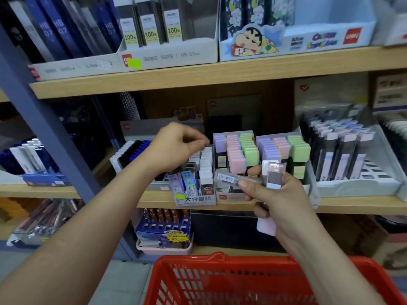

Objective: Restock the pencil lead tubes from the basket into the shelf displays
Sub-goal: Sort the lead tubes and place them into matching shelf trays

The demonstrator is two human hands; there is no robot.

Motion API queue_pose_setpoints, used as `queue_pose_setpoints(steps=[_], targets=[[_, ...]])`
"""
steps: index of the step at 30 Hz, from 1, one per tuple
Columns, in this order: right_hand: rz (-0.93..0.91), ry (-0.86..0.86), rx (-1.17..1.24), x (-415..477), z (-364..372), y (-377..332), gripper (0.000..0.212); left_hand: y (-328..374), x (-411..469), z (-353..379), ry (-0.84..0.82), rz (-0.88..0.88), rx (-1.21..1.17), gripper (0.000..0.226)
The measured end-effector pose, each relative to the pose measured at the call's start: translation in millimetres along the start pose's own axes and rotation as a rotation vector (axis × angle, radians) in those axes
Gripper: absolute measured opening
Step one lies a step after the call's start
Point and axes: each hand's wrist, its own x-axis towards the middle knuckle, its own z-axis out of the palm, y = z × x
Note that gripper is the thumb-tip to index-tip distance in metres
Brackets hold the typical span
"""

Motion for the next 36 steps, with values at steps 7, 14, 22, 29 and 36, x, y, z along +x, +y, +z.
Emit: queue_pose_setpoints(steps=[7,14,22,29,36], targets=[[-0.064,0.011,0.018,-2.7,4.3,-10.7,0.018,51.0,-25.5,-0.4,-0.421,0.086,-0.24,0.022],[-0.095,0.032,0.066,-6.2,16.7,-11.3,0.042,56.2,-35.8,-8.4,-0.549,0.12,-0.324,0.067],[0.133,-0.069,0.254,-7.6,16.5,-16.6,0.03,38.7,-36.4,-9.7,-0.262,0.051,-0.498,0.045],[0.175,-0.187,0.083,-9.1,19.4,-11.2,0.019,3.7,-24.8,-20.5,0.112,-0.113,-0.784,0.03],[0.178,-0.181,-0.008,-4.8,26.8,-0.5,0.013,-23.4,-19.0,-18.7,0.298,-0.112,-0.533,0.019]])
